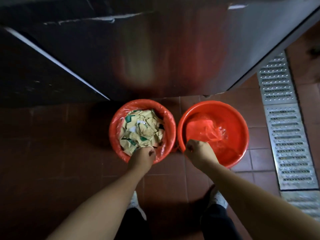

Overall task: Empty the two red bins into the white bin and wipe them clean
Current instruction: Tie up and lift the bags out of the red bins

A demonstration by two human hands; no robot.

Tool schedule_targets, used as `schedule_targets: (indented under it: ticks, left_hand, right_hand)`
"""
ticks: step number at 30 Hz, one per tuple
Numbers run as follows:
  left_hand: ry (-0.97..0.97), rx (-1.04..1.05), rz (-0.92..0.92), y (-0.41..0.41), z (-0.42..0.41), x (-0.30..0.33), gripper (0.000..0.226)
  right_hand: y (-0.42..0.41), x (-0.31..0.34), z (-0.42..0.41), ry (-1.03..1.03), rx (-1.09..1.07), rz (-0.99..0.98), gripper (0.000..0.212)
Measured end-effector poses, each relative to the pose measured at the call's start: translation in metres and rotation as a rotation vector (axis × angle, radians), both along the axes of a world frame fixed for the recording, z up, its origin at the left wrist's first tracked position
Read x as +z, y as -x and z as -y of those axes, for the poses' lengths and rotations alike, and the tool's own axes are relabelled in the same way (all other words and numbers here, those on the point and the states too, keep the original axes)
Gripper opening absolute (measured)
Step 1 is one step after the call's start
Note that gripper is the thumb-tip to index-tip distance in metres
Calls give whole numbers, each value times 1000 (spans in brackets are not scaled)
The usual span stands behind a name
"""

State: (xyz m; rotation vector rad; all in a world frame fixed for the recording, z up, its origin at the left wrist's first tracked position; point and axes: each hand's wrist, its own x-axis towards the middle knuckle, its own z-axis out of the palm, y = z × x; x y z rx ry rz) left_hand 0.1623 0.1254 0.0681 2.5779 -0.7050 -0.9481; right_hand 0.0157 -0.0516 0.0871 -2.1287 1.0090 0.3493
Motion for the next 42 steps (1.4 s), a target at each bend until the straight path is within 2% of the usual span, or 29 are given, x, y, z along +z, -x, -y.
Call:
schedule_targets:
  ticks: [4, 10, 14, 20, 24, 27, 32, 36, 39, 42]
  left_hand:
    - [-29, -78, 19, -36, -68, -8, 16]
    - [-118, -265, 6, -74, -143, -15, 13]
    - [-2, -328, 63, -80, -164, -55, 6]
    - [173, -539, 157, -63, -162, -141, 35]
    - [264, -663, 353, -62, -162, -178, 33]
    - [314, -654, 422, -65, -156, -188, 24]
    - [377, -699, 404, -72, -153, -188, 11]
    - [329, -676, 375, -78, -138, -177, 15]
    - [253, -623, 357, -87, -118, -165, 11]
    - [168, -528, 334, -99, -97, -159, 7]
  right_hand:
    - [-18, -11, -64, -4, -73, -18, 7]
    - [-45, -23, -150, 26, -2, -78, 12]
    - [-52, -50, -180, 102, 100, -73, 20]
    - [-54, -118, -190, 247, 371, -126, 47]
    - [-51, -155, -190, 363, 447, -29, 36]
    - [-49, -170, -185, 382, 466, 90, 25]
    - [-51, -165, -177, 403, 460, 158, 17]
    - [-69, -154, -170, 403, 412, 96, 14]
    - [-84, -148, -160, 396, 408, 34, 29]
    - [-95, -150, -150, 334, 362, -20, 20]
